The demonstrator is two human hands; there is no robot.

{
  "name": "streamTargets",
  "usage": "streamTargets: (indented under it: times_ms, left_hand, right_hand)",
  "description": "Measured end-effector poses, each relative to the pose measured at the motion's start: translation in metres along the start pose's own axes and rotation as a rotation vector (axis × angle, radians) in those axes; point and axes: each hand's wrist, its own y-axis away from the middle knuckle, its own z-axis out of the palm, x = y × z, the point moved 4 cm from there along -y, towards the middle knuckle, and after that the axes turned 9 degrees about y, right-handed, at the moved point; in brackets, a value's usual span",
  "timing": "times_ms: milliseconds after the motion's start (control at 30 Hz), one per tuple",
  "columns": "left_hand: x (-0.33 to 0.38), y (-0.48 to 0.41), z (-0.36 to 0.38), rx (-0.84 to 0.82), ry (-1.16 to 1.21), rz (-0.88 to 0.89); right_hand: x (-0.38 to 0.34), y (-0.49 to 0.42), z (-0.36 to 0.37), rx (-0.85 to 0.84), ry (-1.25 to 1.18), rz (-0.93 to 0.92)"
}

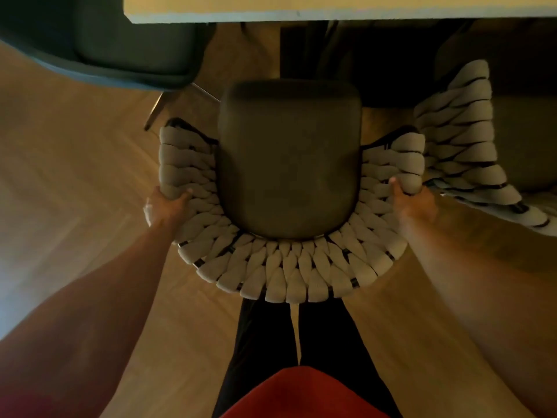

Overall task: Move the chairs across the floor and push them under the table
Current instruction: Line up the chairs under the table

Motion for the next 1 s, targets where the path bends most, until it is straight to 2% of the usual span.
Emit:
streamTargets:
  times_ms: [300, 400, 667, 1000]
  left_hand:
    - [0.029, 0.01, -0.005, 0.124, 0.057, 0.088]
    - [0.052, 0.007, -0.002, 0.141, 0.065, 0.114]
    - [0.117, -0.028, 0.022, 0.144, 0.137, 0.16]
    - [0.168, -0.088, 0.05, 0.11, 0.079, 0.218]
  right_hand:
    - [-0.021, 0.003, -0.022, 0.087, 0.079, -0.052]
    - [-0.034, -0.007, -0.03, 0.086, 0.035, -0.053]
    - [-0.101, -0.061, -0.038, 0.129, -0.061, -0.103]
    - [-0.169, -0.122, -0.029, 0.095, -0.027, -0.185]
